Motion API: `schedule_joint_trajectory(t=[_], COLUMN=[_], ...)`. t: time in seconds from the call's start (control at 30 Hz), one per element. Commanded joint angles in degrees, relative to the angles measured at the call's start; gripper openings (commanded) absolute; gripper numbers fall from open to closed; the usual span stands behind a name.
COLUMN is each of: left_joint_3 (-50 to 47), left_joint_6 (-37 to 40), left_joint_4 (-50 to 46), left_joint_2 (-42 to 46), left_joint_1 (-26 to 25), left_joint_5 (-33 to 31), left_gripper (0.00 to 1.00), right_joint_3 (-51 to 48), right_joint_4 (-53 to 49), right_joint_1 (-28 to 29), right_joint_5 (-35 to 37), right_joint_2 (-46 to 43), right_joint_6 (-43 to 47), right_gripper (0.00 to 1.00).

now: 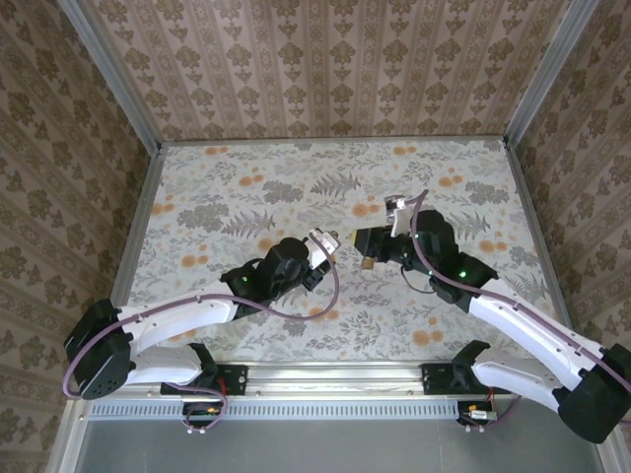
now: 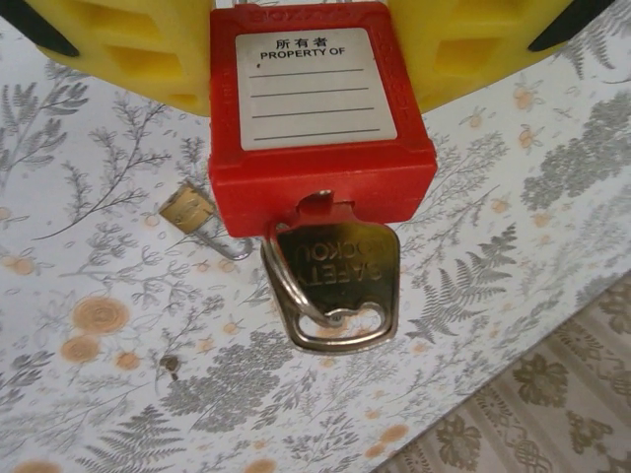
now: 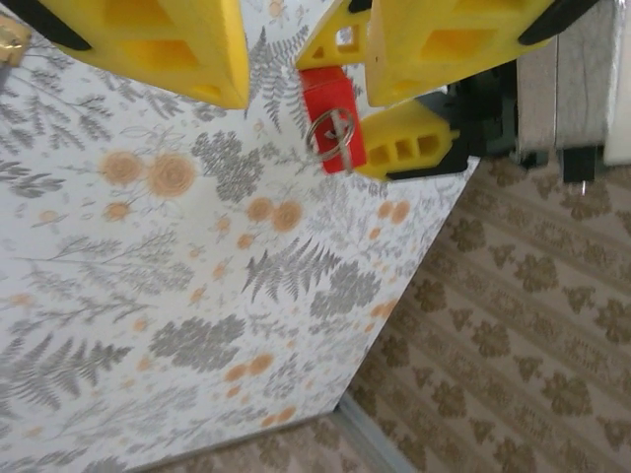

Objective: Unlock with the key

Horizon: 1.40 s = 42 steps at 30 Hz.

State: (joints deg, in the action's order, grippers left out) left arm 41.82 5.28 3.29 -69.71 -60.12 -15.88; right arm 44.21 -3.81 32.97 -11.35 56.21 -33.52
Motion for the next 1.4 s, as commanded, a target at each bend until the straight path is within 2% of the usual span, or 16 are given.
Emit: schedule_joint_trajectory(t=[0.0, 0.07, 0.13, 0.23, 0.37, 0.7, 0.9, 1.13, 1.37], left_joint_3=[3.3, 3.8, 4.9, 7.8, 10.4, 12.2, 13.0, 13.8, 13.9], left_joint_6=[8.1, 11.6, 11.8, 12.4, 13.0, 13.4, 12.8, 13.0, 13.3], left_joint_4=[3.7, 4.5, 2.6, -2.4, -7.6, -11.4, -12.4, -13.5, -13.6], left_joint_2=[-0.7, -1.0, -0.7, -1.3, -3.0, -5.5, -5.4, -6.6, -6.7], left_joint_1=[-2.4, -3.5, -3.4, -4.1, -4.7, -4.7, -4.9, -5.5, -6.0], left_joint_5=[-8.4, -9.2, -7.1, -5.0, -4.5, -4.1, -2.5, -1.9, -2.2], left_gripper=[0.22, 0.22, 0.22, 0.22, 0.22, 0.21, 0.21, 0.2, 0.2], right_joint_3=[2.0, 2.8, 4.3, 6.7, 6.7, 5.9, 7.1, 8.4, 8.3], right_joint_4=[-3.0, -2.6, -3.2, -6.0, -6.6, -10.4, -10.2, -10.2, -10.2], right_joint_1=[-5.0, -8.5, -10.0, -9.9, -9.9, -9.9, -9.4, -6.2, -5.4], right_joint_5=[-8.8, -17.8, -24.1, -29.0, -28.7, -25.3, -25.4, -24.6, -24.4], right_joint_2=[-0.2, 2.1, 4.7, 7.1, 6.0, 3.5, 7.2, 10.5, 11.7], right_joint_6=[3.5, 4.9, 6.0, 8.8, 8.5, 8.1, 8.2, 9.4, 9.4], right_gripper=[0.42, 0.45, 0.46, 0.45, 0.45, 0.44, 0.43, 0.44, 0.4])
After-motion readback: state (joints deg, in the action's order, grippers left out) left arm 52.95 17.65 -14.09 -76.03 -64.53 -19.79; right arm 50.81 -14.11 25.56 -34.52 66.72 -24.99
